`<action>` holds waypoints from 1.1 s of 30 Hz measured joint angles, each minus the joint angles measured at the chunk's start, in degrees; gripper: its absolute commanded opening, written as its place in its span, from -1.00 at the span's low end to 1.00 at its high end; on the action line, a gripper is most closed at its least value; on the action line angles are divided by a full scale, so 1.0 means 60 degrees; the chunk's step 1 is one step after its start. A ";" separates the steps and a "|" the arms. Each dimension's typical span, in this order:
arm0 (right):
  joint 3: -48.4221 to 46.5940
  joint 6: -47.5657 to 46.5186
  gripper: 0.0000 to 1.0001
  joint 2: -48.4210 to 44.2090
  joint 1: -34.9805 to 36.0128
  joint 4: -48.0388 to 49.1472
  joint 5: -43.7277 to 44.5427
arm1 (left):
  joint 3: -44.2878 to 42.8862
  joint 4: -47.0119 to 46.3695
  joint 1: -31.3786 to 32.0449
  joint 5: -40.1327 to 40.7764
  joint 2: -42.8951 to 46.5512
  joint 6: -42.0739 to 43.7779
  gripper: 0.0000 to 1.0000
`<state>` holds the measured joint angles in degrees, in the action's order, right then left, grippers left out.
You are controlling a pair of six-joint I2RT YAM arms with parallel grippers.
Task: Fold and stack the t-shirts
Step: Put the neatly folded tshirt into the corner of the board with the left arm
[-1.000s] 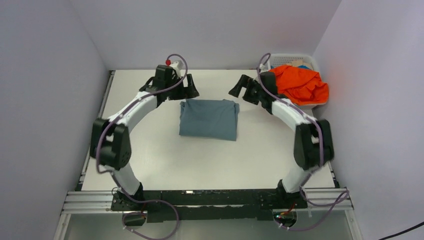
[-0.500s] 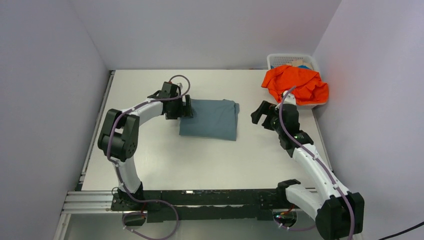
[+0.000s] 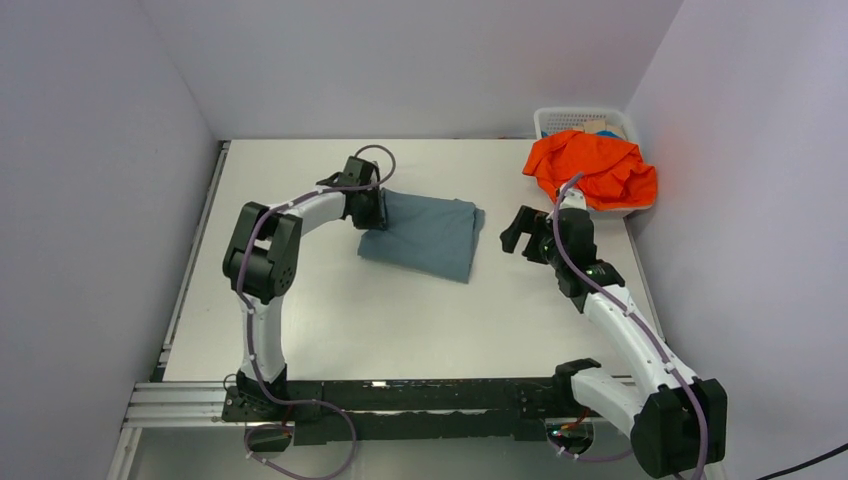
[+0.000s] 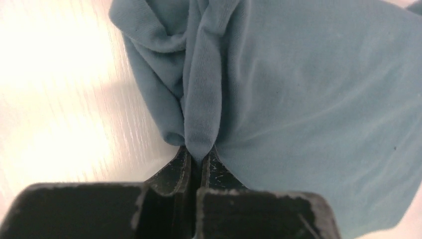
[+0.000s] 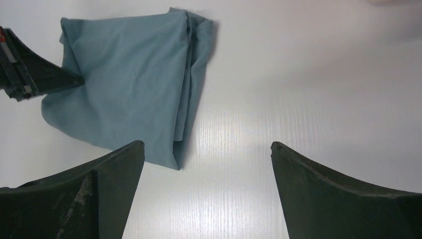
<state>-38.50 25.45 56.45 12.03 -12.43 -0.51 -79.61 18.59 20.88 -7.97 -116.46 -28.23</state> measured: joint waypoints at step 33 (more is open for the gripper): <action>0.0270 -0.0998 1.00 -0.0463 0.0000 -0.0197 0.1402 | -0.6812 0.2189 -0.5435 0.3614 -0.2947 0.5574 -1.00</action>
<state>-36.88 19.46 53.67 12.03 -13.61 7.90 -120.49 31.73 -11.73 13.72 -134.15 5.21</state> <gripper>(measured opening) 0.997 0.044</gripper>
